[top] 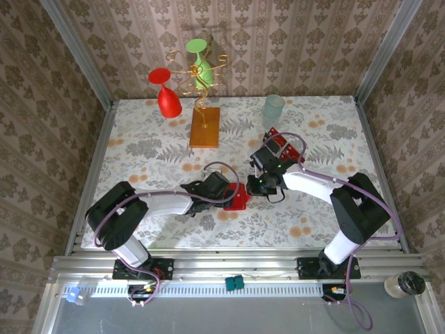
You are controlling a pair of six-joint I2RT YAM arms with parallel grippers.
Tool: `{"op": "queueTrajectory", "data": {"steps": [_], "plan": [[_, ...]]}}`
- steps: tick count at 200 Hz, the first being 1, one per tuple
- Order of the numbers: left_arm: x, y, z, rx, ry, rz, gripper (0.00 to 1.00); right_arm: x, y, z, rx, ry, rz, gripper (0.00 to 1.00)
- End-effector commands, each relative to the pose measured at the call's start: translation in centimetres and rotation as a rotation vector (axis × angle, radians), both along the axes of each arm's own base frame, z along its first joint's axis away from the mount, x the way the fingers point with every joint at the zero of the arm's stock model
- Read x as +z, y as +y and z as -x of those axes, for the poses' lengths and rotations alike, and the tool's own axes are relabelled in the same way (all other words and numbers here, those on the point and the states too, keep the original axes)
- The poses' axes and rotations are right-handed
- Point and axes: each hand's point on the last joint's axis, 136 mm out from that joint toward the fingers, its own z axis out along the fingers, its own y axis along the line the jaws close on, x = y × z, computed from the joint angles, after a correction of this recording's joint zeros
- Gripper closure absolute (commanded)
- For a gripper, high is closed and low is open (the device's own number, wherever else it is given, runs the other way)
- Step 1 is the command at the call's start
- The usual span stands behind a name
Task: Put the credit cards into the card holder
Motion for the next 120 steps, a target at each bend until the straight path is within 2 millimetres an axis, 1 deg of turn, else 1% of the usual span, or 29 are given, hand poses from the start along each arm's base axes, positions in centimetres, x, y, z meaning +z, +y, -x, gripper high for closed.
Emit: {"op": "queueTrajectory", "data": {"steps": [1, 28, 47, 52, 61, 86, 120], "plan": [[-2.9, -0.2, 2.3, -0.048, 0.102, -0.031, 0.00, 0.5, 0.2, 0.1, 0.015, -0.008, -0.002, 0.87], [-2.9, -0.2, 2.3, -0.048, 0.102, -0.031, 0.00, 0.7, 0.2, 0.0, 0.013, -0.014, -0.003, 0.86], [-2.9, -0.2, 2.3, -0.049, 0.103, -0.031, 0.00, 0.7, 0.2, 0.0, 0.014, -0.014, -0.003, 0.88], [-2.9, -0.2, 2.3, -0.047, 0.102, -0.031, 0.00, 0.7, 0.1, 0.0, 0.013, -0.014, -0.004, 0.90], [-2.9, -0.2, 2.3, -0.048, 0.102, -0.031, 0.00, 0.9, 0.2, 0.0, 0.014, -0.018, -0.009, 1.00], [-2.8, -0.3, 2.3, -0.047, 0.100, -0.028, 0.00, 1.2, 0.7, -0.1, 0.018, -0.019, -0.037, 1.00], [-2.9, -0.2, 2.3, -0.048, 0.102, -0.029, 0.00, 1.3, 2.2, -0.3, 0.030, -0.004, -0.106, 1.00]]}}
